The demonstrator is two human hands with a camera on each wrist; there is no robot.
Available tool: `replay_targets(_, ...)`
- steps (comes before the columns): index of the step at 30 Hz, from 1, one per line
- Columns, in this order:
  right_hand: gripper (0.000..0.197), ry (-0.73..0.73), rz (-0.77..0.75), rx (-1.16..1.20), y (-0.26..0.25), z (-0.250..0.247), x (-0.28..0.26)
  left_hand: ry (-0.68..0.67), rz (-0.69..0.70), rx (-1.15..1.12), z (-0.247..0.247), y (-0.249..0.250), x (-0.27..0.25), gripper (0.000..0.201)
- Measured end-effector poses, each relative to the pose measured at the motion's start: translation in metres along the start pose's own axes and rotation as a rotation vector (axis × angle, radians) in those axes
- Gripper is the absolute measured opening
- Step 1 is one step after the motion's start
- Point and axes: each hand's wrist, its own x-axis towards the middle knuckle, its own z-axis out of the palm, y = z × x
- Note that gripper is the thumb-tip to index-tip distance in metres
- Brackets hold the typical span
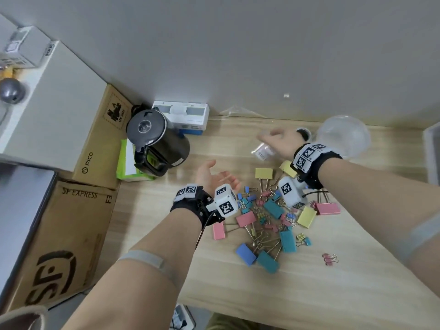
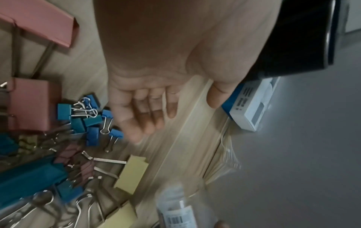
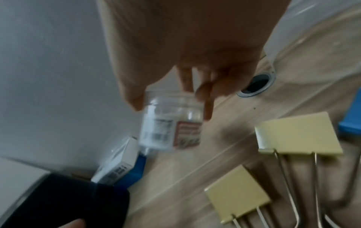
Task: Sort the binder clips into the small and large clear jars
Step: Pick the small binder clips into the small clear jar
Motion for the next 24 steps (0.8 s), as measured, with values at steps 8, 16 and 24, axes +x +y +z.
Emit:
replay_targets(8, 0.064, -0.332, -0.032, 0.03, 0.009, 0.014, -0.038, -0.169, -0.12, 0.215, 0.037, -0.017, -0.016, 0.073)
replay_targets(16, 0.069, -0.375, -0.004, 0.042, 0.044, 0.012, -0.049, -0.162, -0.129, 0.381, 0.038, -0.047, -0.011, 0.066)
replay_targets(24, 0.064, -0.405, -0.094, 0.031, 0.065, 0.004, -0.067, -0.217, -0.23, 0.41, 0.042, -0.067, -0.021, 0.062)
